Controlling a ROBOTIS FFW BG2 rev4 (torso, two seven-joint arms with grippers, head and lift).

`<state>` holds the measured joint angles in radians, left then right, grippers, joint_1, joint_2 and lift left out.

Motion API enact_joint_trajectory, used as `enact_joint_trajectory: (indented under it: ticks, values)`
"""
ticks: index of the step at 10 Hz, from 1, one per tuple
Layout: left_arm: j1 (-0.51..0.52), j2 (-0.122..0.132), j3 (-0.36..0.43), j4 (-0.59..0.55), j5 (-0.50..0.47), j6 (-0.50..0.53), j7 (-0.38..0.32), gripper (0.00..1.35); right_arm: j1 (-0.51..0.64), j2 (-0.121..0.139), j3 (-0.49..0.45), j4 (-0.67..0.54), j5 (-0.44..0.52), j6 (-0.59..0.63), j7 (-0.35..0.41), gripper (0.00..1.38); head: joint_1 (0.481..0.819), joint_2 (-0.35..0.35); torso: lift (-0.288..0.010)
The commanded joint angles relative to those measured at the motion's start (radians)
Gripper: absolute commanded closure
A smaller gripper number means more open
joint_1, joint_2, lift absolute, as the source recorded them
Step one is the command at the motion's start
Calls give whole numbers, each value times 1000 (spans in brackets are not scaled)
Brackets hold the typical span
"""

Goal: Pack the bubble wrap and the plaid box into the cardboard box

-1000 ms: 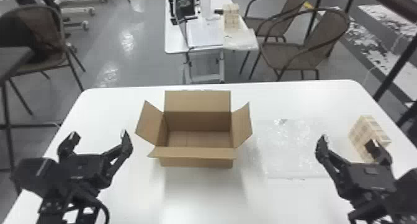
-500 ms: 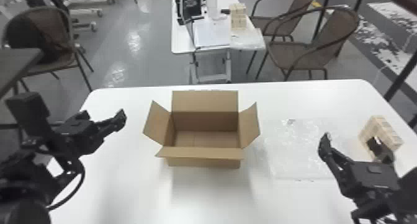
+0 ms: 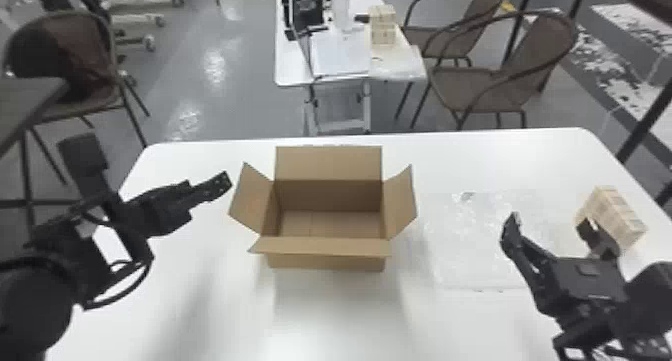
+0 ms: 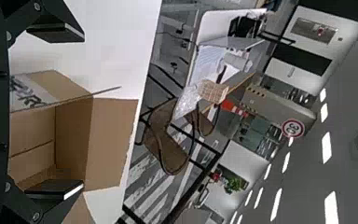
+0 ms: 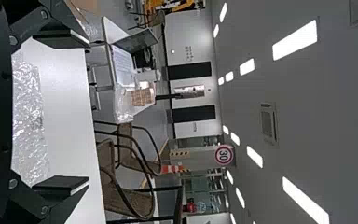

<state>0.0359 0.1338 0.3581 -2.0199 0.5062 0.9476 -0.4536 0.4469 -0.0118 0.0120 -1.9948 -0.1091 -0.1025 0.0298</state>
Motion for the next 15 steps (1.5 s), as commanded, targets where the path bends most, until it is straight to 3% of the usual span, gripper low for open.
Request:
enact_joint_trajectory:
  ticks: [1,8,13,14,15]
  values:
    - [-31,9,-44,61,60,11,0,185,-5,-8,8,4,-4,1,-1,245,695,48,-100]
    - [-159,132,-206,230,0,-6,-53,186,-20,-40,33,19,-35,1,1,245,695,10,-100]
    - [-163,148,-219,271,-1,16,-54,229,-17,-48,34,27,-49,1,19,245,695,6,-100]
    - [-163,148,-215,279,-5,22,-54,519,-17,-48,34,30,-52,1,21,245,695,12,-100]
    - [-163,148,-214,283,-8,36,-51,981,-16,-48,34,31,-57,1,22,245,695,14,-100]
